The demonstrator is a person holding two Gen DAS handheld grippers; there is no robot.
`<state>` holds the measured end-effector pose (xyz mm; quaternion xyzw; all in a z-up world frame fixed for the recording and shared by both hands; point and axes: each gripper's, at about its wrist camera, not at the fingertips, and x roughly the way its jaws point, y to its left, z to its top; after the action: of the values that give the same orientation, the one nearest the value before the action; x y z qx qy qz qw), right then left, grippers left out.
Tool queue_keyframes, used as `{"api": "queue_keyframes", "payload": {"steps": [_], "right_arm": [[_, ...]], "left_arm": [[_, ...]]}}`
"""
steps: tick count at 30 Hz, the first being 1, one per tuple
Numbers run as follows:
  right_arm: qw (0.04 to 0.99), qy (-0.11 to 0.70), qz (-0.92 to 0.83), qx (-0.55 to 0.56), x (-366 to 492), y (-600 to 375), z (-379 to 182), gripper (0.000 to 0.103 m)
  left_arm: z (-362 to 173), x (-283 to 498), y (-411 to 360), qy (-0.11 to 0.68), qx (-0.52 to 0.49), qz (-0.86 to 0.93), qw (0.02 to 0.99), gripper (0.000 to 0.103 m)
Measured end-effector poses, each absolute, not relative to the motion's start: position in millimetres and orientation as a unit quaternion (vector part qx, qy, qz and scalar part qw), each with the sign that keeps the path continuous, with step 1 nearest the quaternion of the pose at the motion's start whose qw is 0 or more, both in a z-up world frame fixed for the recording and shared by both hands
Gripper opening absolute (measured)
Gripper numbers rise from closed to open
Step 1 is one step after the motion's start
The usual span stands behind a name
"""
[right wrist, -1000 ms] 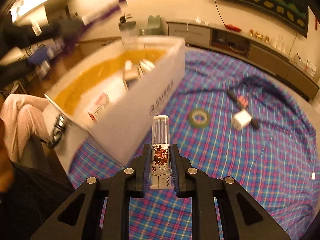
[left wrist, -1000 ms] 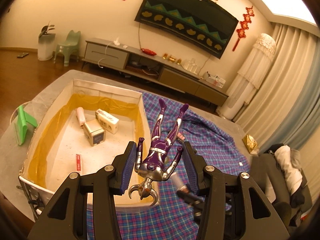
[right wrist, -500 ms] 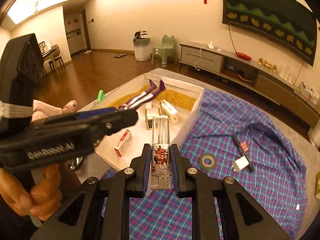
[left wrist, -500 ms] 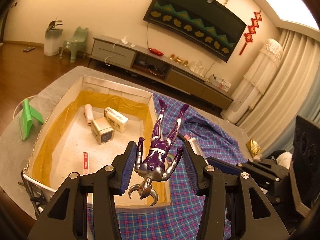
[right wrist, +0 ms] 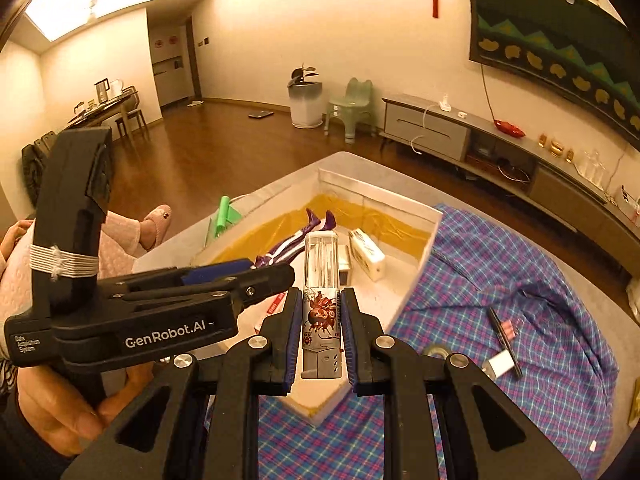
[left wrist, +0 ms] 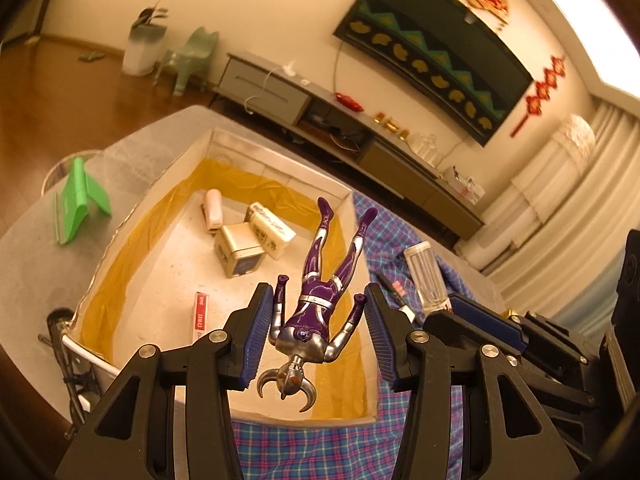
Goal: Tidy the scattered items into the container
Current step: 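Move the left gripper with the figure over the box while the right gripper brings the lighter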
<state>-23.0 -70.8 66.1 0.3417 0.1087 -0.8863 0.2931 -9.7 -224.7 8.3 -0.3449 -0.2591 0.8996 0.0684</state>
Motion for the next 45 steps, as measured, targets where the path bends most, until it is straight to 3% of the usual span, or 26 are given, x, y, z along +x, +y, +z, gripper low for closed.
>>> {"api": "queue_keyframes", "payload": {"steps": [15,27,45], "right_arm": [[0.318,0.132,-0.865,0.365,-64,-91,55,0.020],[0.324,0.148,-0.842,0.405,-107,-96,34,0.021],[0.327,0.243,-0.811,0.420,-139,-109,10,0.021]], "left_arm": [[-33,-34,-254,-0.392,-0.389,0.833,0.039,0.049],[-53,-60,-239,-0.418,-0.422,0.805,0.011,0.049],[-76,-81,-240,-0.439,-0.459,0.771,-0.048,0.049]]}}
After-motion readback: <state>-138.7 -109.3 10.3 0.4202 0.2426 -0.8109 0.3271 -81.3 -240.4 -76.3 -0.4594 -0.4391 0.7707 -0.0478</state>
